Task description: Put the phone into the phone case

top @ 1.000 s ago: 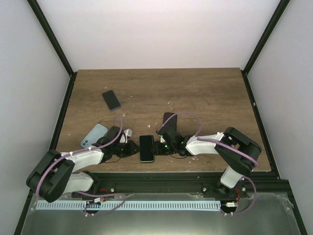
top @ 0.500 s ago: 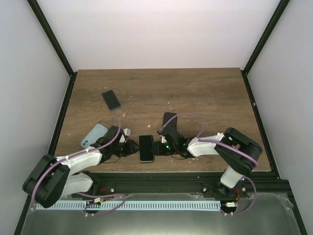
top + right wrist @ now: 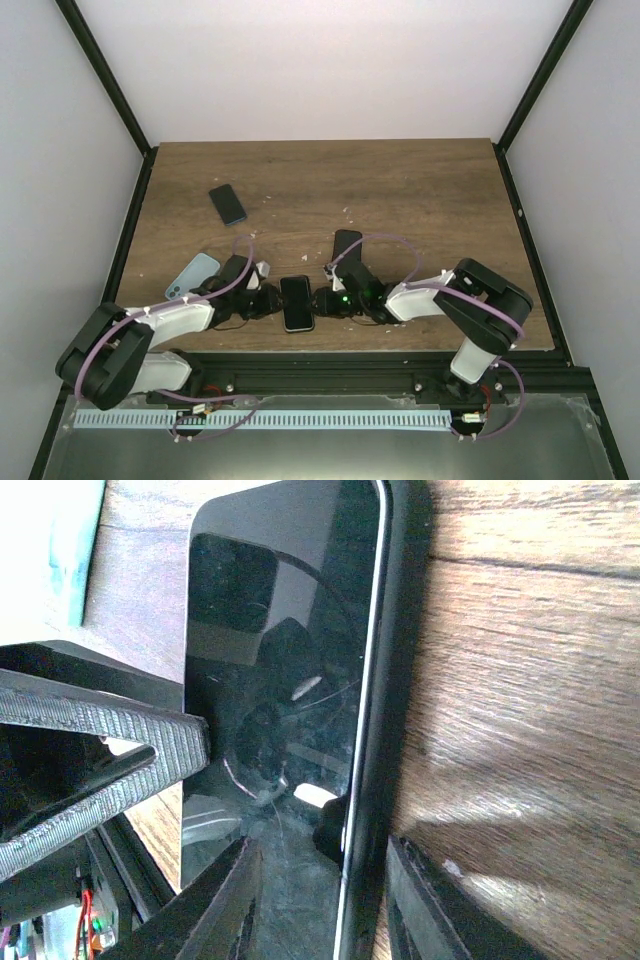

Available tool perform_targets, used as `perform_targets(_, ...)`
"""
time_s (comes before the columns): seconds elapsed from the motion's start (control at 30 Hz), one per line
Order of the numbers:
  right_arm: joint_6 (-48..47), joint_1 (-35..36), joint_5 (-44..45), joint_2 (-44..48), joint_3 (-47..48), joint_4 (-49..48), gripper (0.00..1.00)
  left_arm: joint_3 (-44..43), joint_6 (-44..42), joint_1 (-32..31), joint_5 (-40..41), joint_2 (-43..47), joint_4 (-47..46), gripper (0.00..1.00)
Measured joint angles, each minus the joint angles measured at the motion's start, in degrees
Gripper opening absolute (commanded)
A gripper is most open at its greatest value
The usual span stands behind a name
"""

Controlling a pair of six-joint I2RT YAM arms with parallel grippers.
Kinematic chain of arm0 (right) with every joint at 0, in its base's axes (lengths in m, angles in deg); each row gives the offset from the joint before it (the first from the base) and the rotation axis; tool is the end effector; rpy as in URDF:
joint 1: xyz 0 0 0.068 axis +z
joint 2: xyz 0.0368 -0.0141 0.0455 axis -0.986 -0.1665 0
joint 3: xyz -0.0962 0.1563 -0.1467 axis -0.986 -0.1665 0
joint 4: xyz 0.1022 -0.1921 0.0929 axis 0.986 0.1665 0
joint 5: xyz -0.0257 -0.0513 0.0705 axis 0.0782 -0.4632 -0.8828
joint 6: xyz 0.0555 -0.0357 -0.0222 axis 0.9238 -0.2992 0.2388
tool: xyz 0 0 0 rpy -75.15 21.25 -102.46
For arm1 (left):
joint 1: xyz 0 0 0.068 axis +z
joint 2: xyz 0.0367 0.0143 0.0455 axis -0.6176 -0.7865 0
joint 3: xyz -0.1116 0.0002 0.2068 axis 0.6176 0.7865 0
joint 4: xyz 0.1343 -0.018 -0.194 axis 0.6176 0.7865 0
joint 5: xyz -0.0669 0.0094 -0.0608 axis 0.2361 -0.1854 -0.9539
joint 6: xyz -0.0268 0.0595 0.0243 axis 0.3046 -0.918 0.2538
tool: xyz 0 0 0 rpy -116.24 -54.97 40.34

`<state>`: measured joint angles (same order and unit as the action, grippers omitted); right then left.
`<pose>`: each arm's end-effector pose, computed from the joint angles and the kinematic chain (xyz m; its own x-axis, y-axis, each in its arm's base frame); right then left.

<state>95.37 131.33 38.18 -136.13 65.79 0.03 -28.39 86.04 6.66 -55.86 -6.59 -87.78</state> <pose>0.1679 0.2393 0.0886 -0.9643 -0.0240 -0.2637 -0.2163 0.6458 0.7322 0.1695 -0.1304 0.0917 -0.9650 -0.1602 -0.2076 0.0136 0.7602 -0.6496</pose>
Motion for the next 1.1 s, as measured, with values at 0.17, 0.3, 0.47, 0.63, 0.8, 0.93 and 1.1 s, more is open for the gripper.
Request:
perform_targets(0.17, 2.0, -0.8, -1.0, 0.0, -1.3, -2.4, 0.37, 0.2, -0.3, 0.0, -0.6, -0.5, -0.7, 0.22)
perform_targets(0.3, 2.9, -0.9, -1.3, 0.0, -1.8, -3.5, 0.37, 0.2, -1.0, 0.0, -0.9, -0.2, -0.9, 0.14)
perform_targets(0.47, 3.7, -1.1, -2.5, -0.7, -1.8, -4.7, 0.38, 0.2, -0.9, 0.1, -1.1, -0.2, -1.4, 0.14)
perform_targets(0.63, 5.2, -2.0, -4.5, -2.1, -2.1, -7.6, 0.37, 1.2, 0.1, 0.5, -1.7, -0.7, -4.3, 0.14)
perform_targets(0.8, 5.6, -2.4, -5.2, -2.6, -2.7, -9.8, 0.34, 1.5, 0.7, 0.7, -1.8, -1.0, -5.4, 0.14)
perform_targets(0.93, 5.2, -2.6, -5.7, -2.8, -2.9, -10.6, 0.34, 1.7, 1.0, 0.7, -1.9, -1.0, -5.9, 0.22)
perform_targets(1.1, 4.1, -3.0, -6.2, -3.0, -3.1, -11.0, 0.33, 1.7, 0.6, 0.4, -1.9, -2.1, -6.7, 0.33)
